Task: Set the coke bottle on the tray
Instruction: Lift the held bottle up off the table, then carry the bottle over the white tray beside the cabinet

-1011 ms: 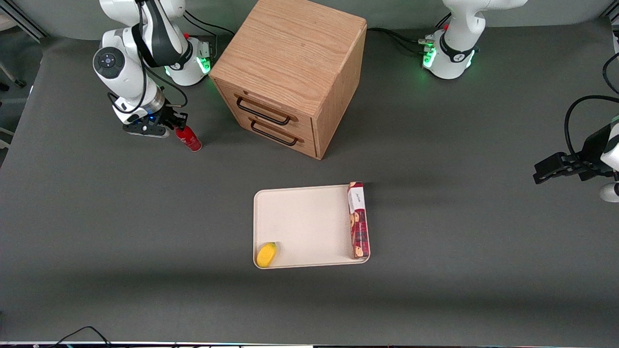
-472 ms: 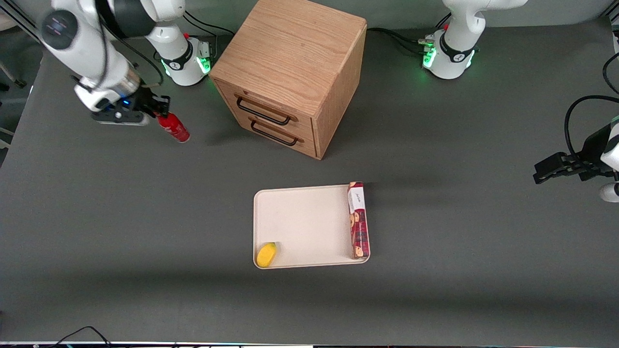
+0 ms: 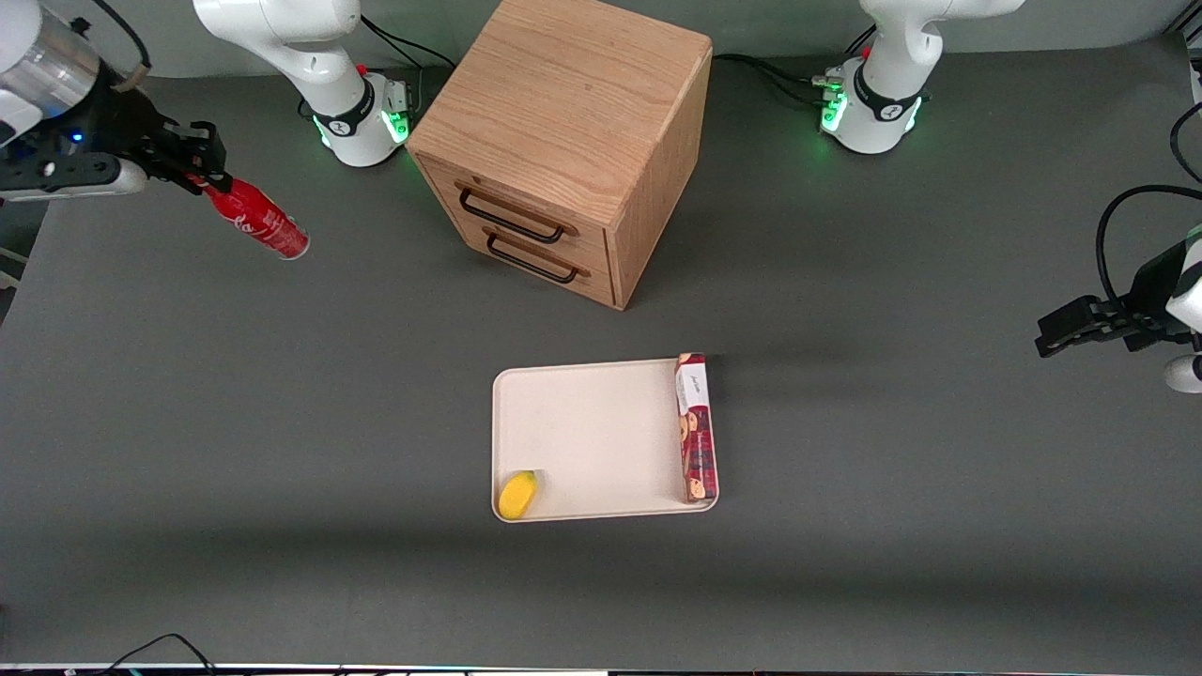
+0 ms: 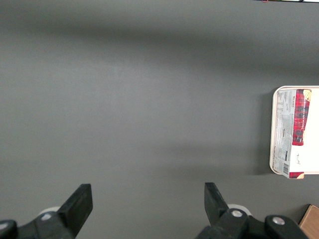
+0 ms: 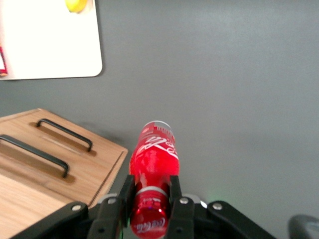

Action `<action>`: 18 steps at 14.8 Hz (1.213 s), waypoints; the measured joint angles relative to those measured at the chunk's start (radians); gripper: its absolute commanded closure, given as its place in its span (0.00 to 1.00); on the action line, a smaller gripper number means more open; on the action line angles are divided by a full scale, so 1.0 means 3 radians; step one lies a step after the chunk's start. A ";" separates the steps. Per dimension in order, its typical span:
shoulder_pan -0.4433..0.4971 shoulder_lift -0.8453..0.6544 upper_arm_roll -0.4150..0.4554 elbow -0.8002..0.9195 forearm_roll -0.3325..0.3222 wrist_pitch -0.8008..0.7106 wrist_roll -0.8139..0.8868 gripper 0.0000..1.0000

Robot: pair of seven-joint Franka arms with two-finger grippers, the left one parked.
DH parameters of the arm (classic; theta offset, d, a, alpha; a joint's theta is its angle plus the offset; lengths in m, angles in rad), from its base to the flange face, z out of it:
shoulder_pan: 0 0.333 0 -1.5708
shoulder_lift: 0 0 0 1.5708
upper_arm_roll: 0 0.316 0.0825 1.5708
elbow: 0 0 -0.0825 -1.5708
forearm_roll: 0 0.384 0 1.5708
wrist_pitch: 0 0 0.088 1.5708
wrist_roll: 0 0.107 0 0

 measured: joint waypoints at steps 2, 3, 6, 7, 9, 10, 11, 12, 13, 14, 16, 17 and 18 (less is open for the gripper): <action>0.0012 0.0446 0.0251 0.0491 0.0006 -0.0167 0.0430 1.00; 0.0020 0.0620 0.0425 0.0604 0.0007 -0.0169 0.0721 1.00; 0.0082 0.1033 0.0842 0.0683 0.0003 0.0144 0.1473 1.00; 0.0100 0.1158 0.0934 0.0676 -0.0002 0.0335 0.1667 1.00; 0.0125 0.1384 0.1093 0.0563 -0.0094 0.0815 0.1993 1.00; 0.0135 0.1478 0.1163 0.0450 -0.0200 0.1084 0.2128 1.00; 0.0145 0.1571 0.1232 0.0322 -0.0337 0.1343 0.2258 1.00; 0.0156 0.1662 0.1286 0.0217 -0.0480 0.1541 0.2384 1.00; 0.0169 0.1756 0.1325 0.0149 -0.0619 0.1686 0.2496 1.00; 0.0182 0.1849 0.1352 0.0113 -0.0750 0.1800 0.2591 1.00; 0.0200 0.2016 0.1380 0.0092 -0.0956 0.1967 0.2739 1.00; 0.0202 0.2080 0.1385 0.0091 -0.1022 0.2029 0.2785 1.00; 0.0203 0.2137 0.1390 0.0090 -0.1096 0.2085 0.2843 1.00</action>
